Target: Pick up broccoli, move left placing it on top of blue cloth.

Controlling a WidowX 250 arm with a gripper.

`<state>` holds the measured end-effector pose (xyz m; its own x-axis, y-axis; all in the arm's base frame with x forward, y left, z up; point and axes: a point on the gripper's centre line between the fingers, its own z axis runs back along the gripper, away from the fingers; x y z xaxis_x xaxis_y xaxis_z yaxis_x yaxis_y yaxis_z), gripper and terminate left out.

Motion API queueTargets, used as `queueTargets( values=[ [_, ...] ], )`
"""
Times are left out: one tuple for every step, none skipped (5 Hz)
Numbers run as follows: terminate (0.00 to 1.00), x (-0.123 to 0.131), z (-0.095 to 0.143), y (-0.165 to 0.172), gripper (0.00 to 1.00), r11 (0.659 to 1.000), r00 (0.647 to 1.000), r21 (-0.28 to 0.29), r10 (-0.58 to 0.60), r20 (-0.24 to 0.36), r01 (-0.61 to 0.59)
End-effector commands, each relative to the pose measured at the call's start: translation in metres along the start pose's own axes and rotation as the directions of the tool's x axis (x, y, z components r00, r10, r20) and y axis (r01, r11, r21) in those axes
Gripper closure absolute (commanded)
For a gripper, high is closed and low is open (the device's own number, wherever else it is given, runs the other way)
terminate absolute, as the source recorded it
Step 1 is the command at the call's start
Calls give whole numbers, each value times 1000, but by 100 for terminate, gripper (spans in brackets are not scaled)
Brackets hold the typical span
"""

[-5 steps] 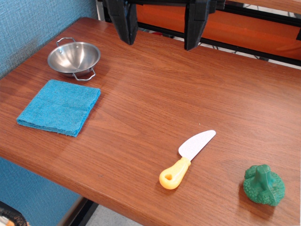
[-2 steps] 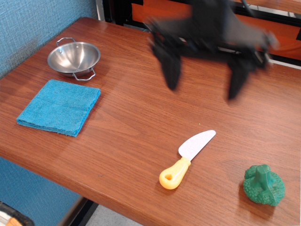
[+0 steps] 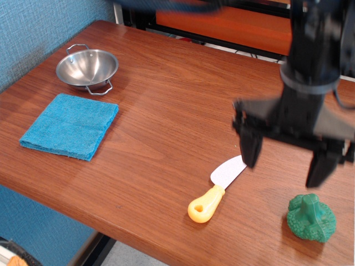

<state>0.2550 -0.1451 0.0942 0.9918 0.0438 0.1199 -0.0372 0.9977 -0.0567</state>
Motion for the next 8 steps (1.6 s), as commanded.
queueTargets(
  values=[
    [0, 6, -8, -41, 0, 992, 991, -96, -68, 114, 79],
    [0, 6, -18, -47, 0, 993, 994, -91, -65, 89, 73],
    [0, 6, -37, -46, 0, 994, 997, -81, -69, 38, 72],
    [0, 6, -43, -44, 0, 996, 998, -53, -64, 25, 65],
    [0, 8, -50, -45, 0, 997, 999, -59, -50, 7, 50],
    [0, 7, -49, -43, 100, 997, 1000, -70, -27, 14, 28],
    [0, 8, -46, -43, 100, 997, 999, -78, -25, 25, 27],
    [0, 11, -31, -37, 100, 997, 999, -70, -18, 45, 21]
  ],
)
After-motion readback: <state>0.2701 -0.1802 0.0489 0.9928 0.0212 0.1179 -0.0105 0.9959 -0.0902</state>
